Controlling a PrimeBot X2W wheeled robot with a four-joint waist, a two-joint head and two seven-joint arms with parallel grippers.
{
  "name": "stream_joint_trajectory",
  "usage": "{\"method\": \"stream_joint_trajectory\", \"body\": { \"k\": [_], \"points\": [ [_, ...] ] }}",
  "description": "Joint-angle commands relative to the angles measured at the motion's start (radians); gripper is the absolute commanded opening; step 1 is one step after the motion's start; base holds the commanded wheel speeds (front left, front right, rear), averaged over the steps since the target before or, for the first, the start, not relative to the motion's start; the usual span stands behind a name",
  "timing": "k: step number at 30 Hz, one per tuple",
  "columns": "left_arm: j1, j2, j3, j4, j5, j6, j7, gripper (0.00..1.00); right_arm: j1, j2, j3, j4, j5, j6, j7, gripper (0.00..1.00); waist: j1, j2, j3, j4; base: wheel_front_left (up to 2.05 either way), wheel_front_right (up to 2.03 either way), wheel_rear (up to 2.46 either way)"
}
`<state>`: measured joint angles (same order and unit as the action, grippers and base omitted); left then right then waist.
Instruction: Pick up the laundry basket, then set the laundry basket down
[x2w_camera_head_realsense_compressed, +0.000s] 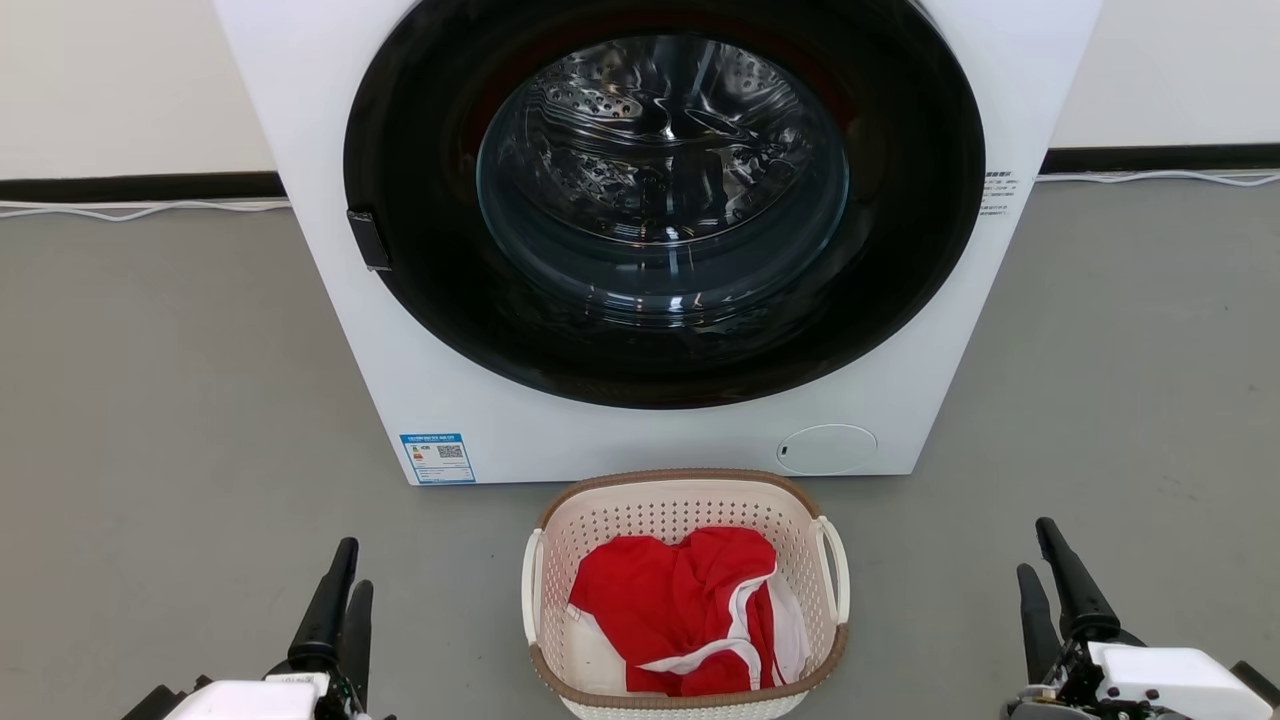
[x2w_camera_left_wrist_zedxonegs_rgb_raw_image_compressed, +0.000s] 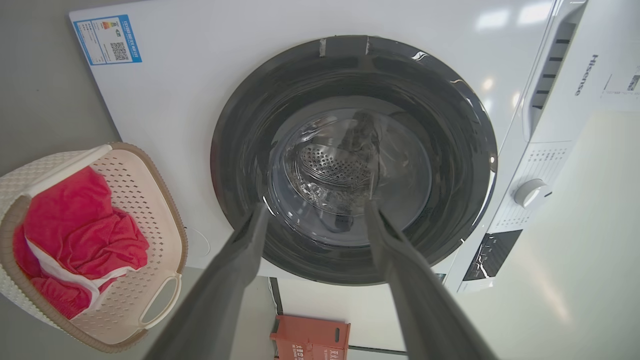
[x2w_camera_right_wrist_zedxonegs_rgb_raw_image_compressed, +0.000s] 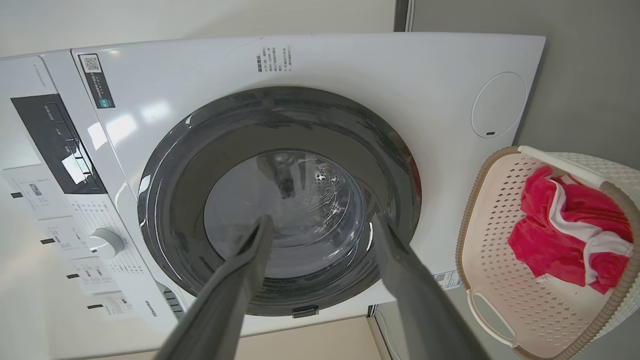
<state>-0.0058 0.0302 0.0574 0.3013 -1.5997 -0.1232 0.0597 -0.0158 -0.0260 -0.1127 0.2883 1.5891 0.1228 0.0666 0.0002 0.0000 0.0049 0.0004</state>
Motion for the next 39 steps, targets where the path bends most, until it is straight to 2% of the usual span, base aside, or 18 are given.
{"method": "stream_joint_trajectory", "body": {
  "k": [1,14,27,39],
  "points": [
    [-0.022,0.008,-0.001,-0.032,0.016,-0.001,-0.009,1.0,-0.019,-0.01,0.007,-0.038,-0.021,0.001,-0.016,1.0,-0.0002,0.0,0.0,0.0,0.0,0.0,0.0],
    [-0.019,0.009,-0.013,-0.036,0.105,0.0,-0.044,1.0,-0.017,-0.011,0.014,-0.053,-0.166,0.002,-0.051,1.0,-0.0002,0.0,0.003,-0.002,0.0,0.0,0.0],
    [-0.014,0.01,-0.023,-0.063,0.286,0.021,-0.082,1.0,-0.013,-0.013,0.023,-0.09,-0.454,0.003,-0.089,1.0,-0.0002,0.0,0.002,-0.005,0.0,0.0,0.0],
    [-0.008,0.012,-0.037,-0.064,0.501,0.036,-0.118,1.0,-0.006,-0.015,0.026,-0.119,-0.724,0.004,-0.124,1.0,-0.0002,0.0,-0.001,-0.005,0.0,0.0,0.0]
  ]
}}
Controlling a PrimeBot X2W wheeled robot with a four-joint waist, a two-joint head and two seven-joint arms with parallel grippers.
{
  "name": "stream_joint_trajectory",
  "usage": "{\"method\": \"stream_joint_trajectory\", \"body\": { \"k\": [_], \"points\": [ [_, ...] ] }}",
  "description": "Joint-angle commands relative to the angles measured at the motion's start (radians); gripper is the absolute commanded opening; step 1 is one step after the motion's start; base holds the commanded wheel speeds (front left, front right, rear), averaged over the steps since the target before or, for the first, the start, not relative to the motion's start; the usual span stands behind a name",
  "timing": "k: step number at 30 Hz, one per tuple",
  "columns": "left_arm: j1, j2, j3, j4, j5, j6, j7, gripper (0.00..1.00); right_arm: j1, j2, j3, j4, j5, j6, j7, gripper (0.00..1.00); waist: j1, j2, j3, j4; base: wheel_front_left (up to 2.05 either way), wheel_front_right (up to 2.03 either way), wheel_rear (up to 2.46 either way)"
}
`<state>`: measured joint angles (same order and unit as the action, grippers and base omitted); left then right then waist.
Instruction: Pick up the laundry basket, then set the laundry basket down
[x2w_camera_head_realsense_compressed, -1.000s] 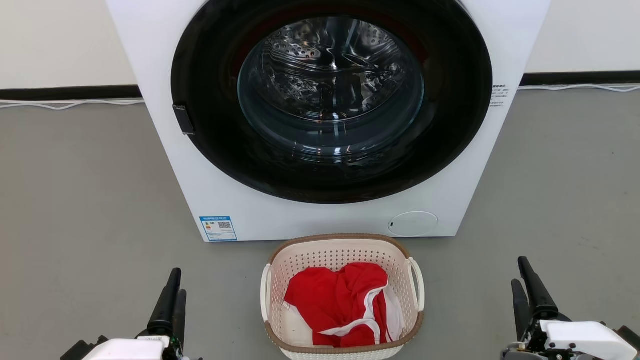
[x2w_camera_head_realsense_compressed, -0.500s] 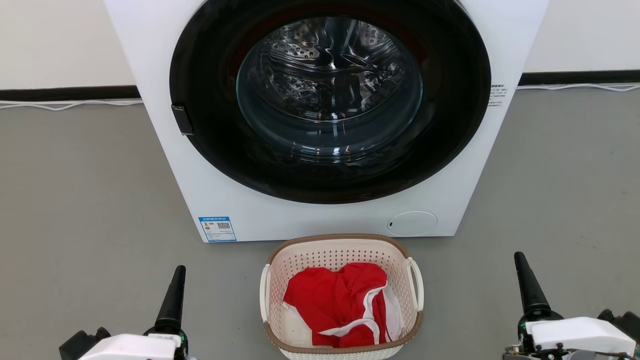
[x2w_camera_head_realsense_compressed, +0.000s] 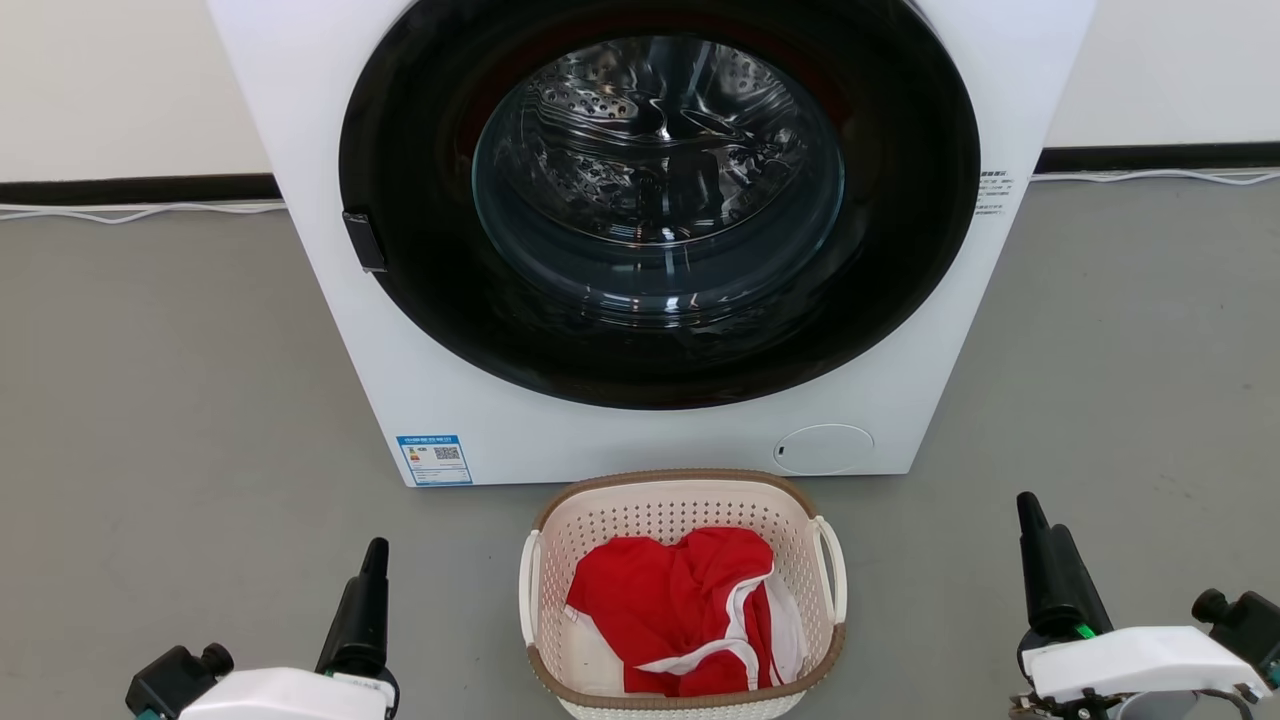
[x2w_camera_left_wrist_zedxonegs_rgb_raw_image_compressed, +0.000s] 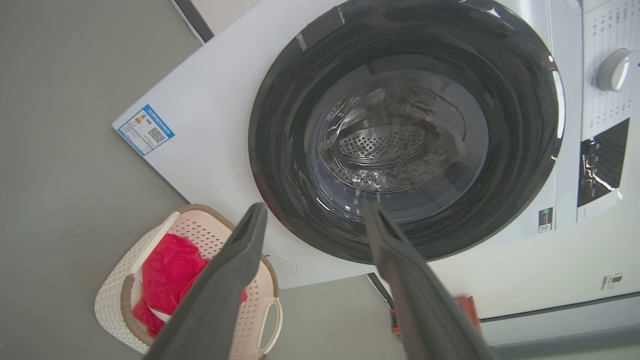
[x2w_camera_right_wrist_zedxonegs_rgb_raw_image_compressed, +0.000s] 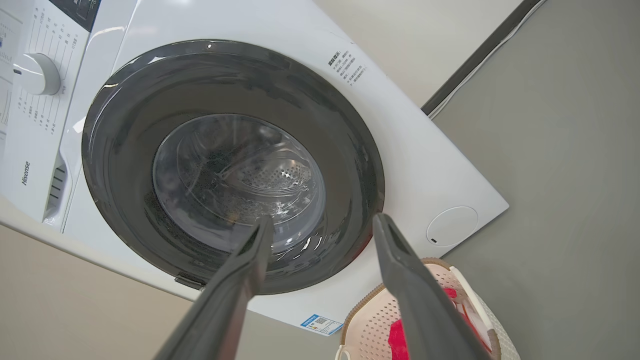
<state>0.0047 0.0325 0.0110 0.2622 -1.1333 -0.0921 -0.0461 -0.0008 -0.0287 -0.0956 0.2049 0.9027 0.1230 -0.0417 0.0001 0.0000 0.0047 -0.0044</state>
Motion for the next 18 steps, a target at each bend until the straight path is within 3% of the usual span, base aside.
{"method": "stream_joint_trajectory", "body": {
  "k": [1,18],
  "points": [
    [-0.017,0.01,0.01,-0.024,0.053,0.005,-0.015,1.0,-0.02,-0.012,0.009,-0.035,-0.055,0.003,-0.019,1.0,-0.0001,0.0,-0.001,-0.001,0.0,0.0,0.0],
    [0.002,0.012,-0.001,-0.047,0.315,0.011,-0.062,1.0,-0.012,-0.015,0.001,0.007,-0.319,0.004,-0.066,1.0,-0.0001,0.0,-0.009,-0.005,0.0,0.0,0.0]
  ]
}}
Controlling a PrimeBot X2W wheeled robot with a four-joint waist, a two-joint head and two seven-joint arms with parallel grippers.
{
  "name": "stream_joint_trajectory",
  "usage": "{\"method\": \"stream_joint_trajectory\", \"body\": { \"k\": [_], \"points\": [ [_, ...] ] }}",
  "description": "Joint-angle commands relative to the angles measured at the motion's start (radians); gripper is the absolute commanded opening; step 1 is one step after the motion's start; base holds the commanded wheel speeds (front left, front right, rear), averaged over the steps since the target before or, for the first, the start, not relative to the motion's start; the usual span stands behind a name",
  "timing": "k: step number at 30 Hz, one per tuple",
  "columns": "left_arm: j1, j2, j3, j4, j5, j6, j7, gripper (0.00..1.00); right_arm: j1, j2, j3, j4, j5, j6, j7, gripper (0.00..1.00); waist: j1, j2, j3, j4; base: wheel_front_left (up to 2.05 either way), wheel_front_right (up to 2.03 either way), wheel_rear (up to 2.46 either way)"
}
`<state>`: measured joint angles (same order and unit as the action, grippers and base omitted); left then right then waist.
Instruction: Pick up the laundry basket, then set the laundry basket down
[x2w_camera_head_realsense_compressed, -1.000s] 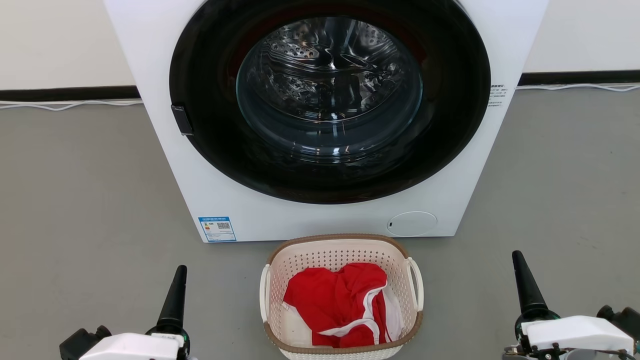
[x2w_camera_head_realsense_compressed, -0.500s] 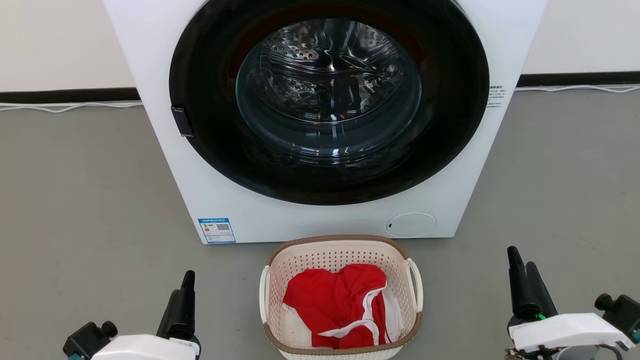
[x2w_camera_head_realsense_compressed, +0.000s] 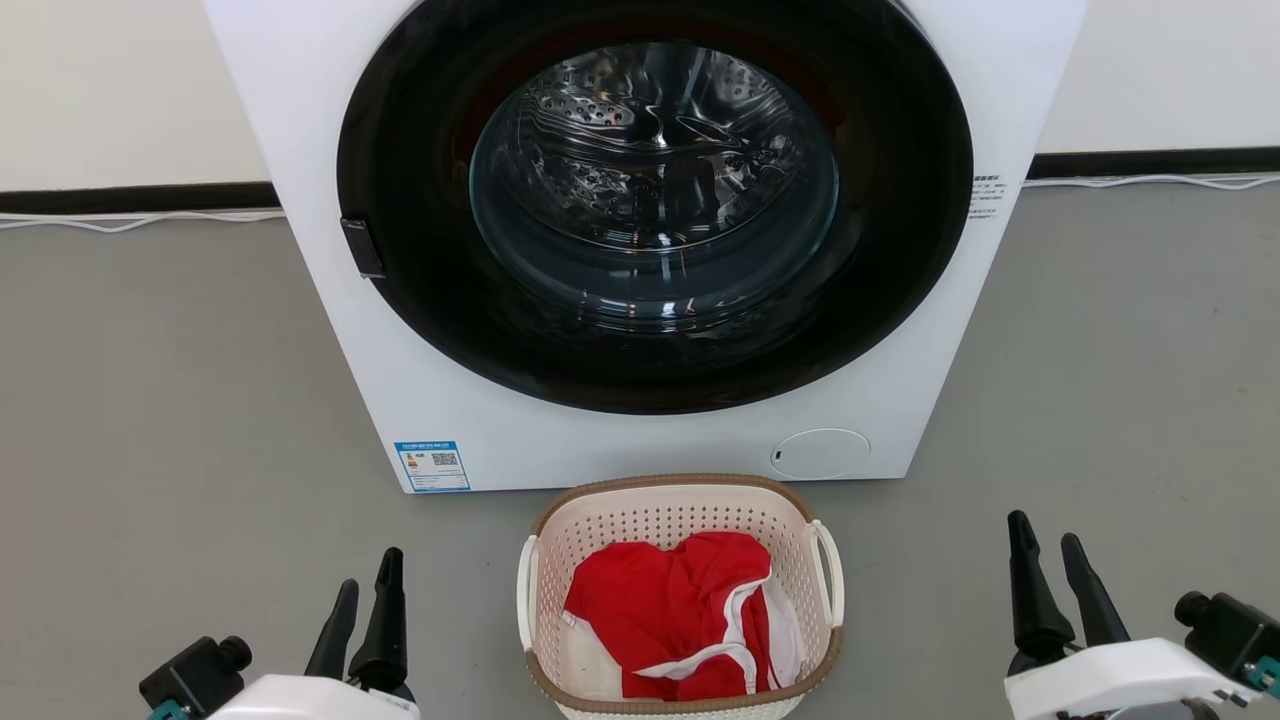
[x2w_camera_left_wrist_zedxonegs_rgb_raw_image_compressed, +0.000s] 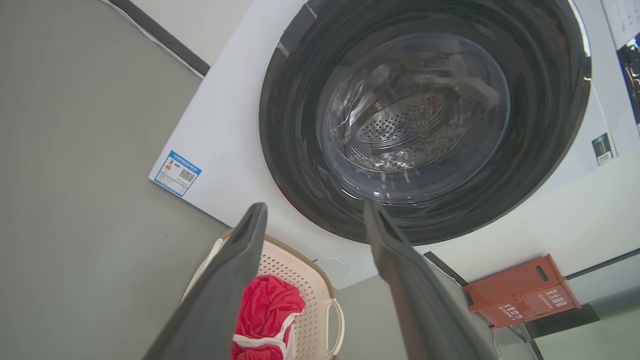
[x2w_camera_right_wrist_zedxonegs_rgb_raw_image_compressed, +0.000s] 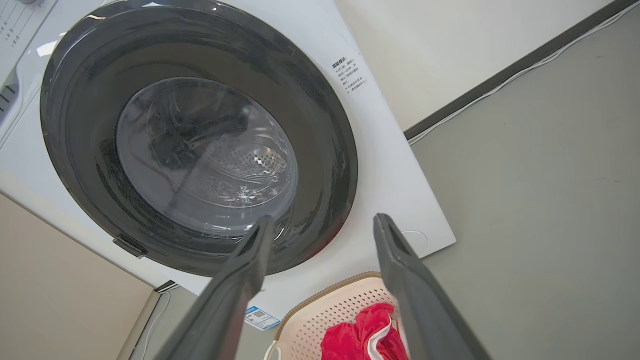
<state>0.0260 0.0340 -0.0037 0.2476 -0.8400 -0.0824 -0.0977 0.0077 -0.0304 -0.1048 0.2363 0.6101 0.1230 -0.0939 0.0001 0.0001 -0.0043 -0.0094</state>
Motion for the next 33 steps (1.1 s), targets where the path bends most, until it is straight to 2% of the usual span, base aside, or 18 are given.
{"method": "stream_joint_trajectory", "body": {
  "k": [1,33],
  "points": [
    [-0.018,0.01,0.014,-0.034,0.036,0.001,-0.013,1.0,-0.02,-0.013,0.01,-0.022,-0.041,0.005,-0.017,1.0,-0.0001,-0.0001,-0.001,-0.001,0.0,0.0,0.0],
    [0.013,0.014,0.02,-0.054,0.49,0.005,-0.11,1.0,-0.012,-0.017,-0.002,0.009,-0.464,0.007,-0.114,1.0,-0.0001,-0.0001,-0.008,-0.008,0.0,0.0,0.0]
  ]
}}
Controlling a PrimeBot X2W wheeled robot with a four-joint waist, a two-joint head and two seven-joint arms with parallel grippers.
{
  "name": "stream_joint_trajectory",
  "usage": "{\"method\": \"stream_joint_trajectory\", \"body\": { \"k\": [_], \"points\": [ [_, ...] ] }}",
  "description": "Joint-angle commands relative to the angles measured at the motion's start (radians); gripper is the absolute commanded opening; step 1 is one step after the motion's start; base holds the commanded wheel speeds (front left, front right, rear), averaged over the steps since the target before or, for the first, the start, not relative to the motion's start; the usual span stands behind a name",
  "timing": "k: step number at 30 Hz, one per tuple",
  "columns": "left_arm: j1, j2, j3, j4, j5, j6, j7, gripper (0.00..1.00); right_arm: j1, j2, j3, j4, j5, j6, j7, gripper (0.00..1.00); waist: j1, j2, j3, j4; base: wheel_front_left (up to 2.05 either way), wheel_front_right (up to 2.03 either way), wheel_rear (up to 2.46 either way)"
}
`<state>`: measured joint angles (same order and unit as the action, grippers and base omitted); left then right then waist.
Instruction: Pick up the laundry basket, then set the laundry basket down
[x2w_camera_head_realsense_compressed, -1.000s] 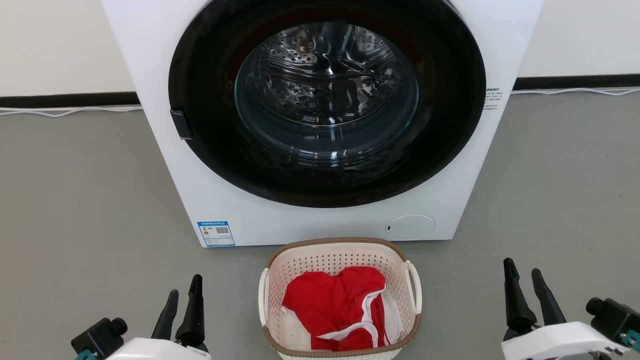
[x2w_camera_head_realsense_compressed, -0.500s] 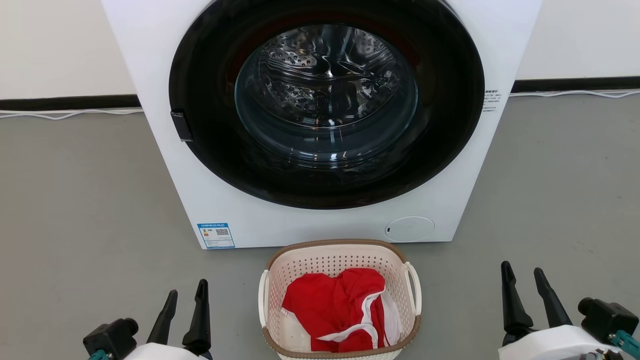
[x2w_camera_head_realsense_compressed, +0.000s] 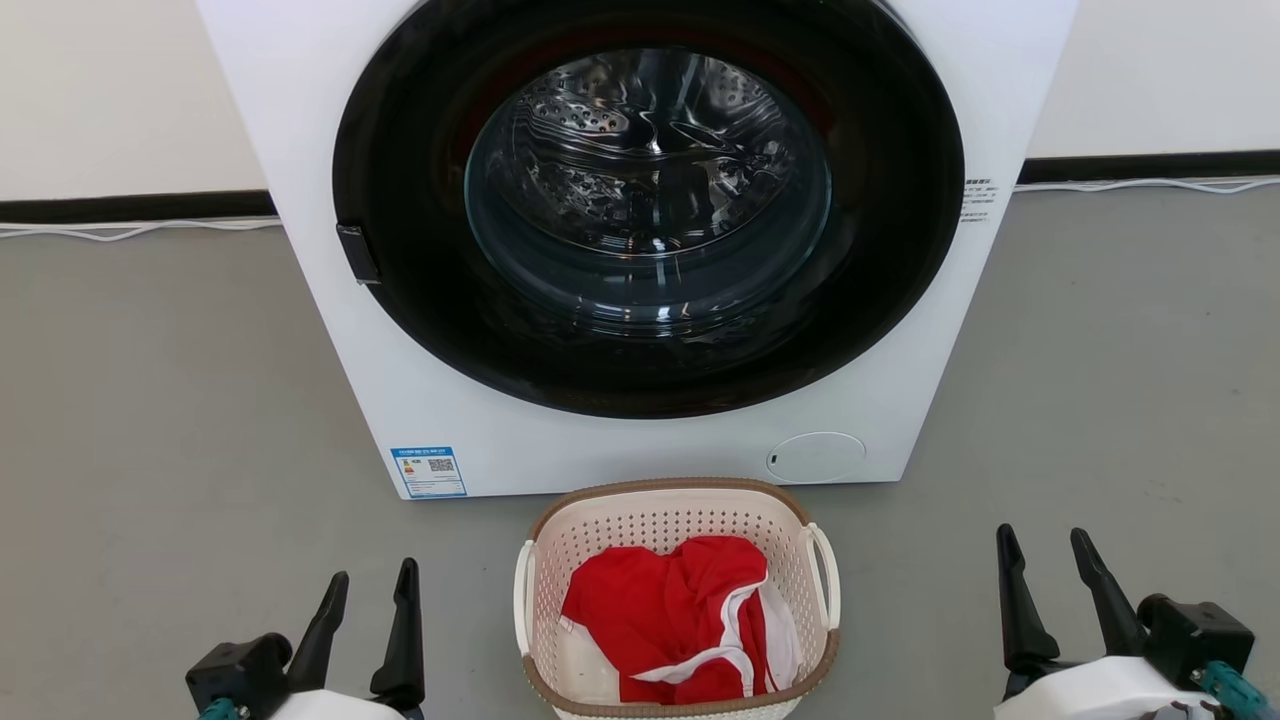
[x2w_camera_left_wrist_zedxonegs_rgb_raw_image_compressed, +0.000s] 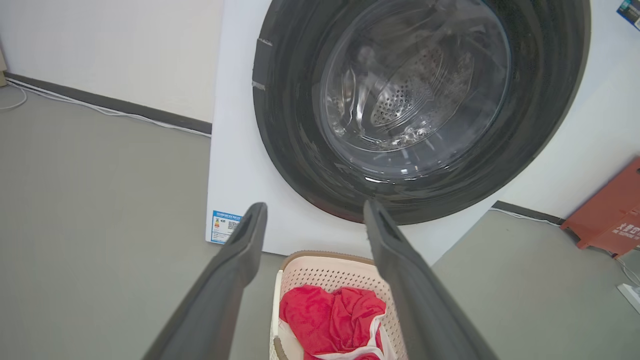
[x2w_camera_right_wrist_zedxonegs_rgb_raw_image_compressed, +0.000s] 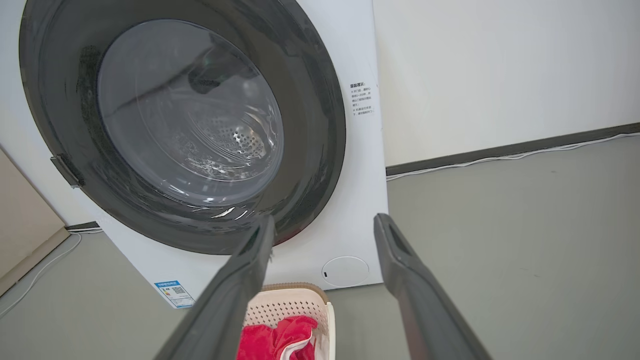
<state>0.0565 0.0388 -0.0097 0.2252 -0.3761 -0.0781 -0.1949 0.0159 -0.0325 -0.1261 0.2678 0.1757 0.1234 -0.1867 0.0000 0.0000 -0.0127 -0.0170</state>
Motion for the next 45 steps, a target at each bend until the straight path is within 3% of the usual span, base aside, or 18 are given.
{"method": "stream_joint_trajectory", "body": {
  "k": [1,20,35,45],
  "points": [
    [-0.017,0.009,0.026,-0.031,0.039,0.0,-0.016,1.0,-0.02,-0.015,0.019,-0.022,-0.043,0.006,-0.024,1.0,0.0,0.0,0.001,0.0,0.0,0.0,0.0],
    [-0.001,0.011,0.02,-0.033,0.234,0.004,-0.067,1.0,-0.017,-0.018,0.008,-0.019,-0.268,0.007,-0.075,1.0,0.0,0.0,0.001,-0.001,0.0,0.0,0.0],
    [-0.014,0.011,0.016,-0.016,0.222,-0.001,-0.067,1.0,-0.031,-0.018,-0.002,-0.006,-0.258,0.007,-0.075,1.0,0.0,0.0,0.027,0.0,0.0,0.0,0.0],
    [-0.145,0.011,-0.045,0.03,0.191,0.016,-0.067,1.0,-0.17,-0.018,0.002,0.045,-0.241,0.007,-0.075,1.0,0.0,0.0,0.177,0.001,0.0,0.0,0.0]
  ]
}}
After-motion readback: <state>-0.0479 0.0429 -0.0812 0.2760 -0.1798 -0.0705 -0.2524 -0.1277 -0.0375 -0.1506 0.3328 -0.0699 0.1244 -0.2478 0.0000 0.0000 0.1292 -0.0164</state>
